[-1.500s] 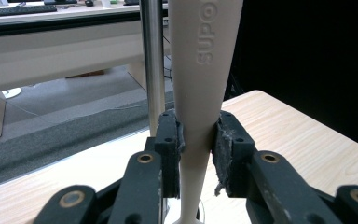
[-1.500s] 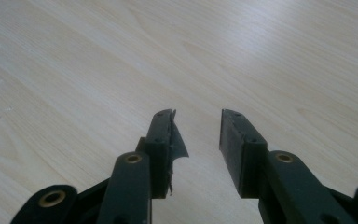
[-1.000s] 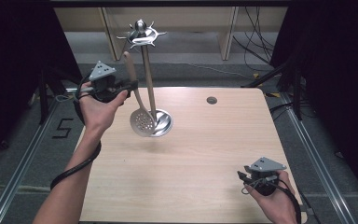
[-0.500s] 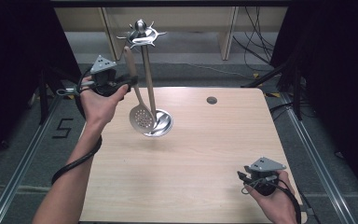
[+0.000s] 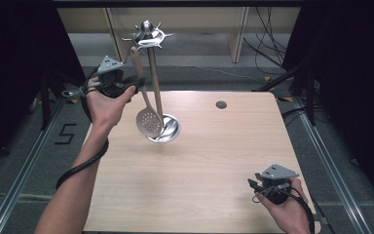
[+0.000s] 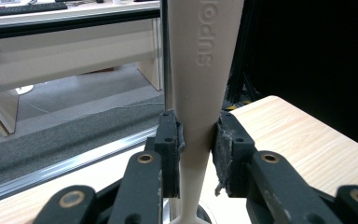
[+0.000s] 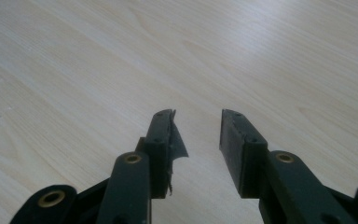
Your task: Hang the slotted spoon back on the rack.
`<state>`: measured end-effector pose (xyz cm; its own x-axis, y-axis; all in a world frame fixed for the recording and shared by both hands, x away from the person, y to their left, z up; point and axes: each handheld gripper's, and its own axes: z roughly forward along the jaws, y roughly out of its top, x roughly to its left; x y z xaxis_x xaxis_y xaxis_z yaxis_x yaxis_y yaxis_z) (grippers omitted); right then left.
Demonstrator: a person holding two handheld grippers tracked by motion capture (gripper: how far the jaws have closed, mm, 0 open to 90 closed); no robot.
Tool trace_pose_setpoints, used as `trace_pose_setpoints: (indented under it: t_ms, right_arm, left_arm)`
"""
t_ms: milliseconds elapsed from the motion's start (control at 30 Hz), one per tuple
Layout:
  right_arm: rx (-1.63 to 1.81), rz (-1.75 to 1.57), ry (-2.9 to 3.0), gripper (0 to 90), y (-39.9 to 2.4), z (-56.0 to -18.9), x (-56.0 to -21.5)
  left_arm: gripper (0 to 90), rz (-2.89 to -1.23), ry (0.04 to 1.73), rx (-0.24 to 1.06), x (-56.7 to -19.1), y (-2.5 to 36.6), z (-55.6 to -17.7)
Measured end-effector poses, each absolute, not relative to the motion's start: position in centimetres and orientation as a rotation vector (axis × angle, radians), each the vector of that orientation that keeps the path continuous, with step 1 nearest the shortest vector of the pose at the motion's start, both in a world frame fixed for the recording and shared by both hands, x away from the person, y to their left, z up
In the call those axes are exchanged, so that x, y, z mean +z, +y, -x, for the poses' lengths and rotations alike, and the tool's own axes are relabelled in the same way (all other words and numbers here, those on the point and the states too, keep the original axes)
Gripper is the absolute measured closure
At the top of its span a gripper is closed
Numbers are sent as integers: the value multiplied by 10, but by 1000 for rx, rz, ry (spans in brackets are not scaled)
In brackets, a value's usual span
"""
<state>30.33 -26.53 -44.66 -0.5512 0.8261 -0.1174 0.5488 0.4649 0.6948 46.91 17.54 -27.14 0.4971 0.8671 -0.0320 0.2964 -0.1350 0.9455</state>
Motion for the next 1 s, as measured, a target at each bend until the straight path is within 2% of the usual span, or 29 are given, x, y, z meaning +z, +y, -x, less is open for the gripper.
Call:
trace_pose_setpoints:
  t_ms: [1000]
  right_arm:
    - [851, -1175, 2273, 647, -264, -302, -447]
  left_arm:
    - [712, -1677, 1018, 653, -279, 171, -480]
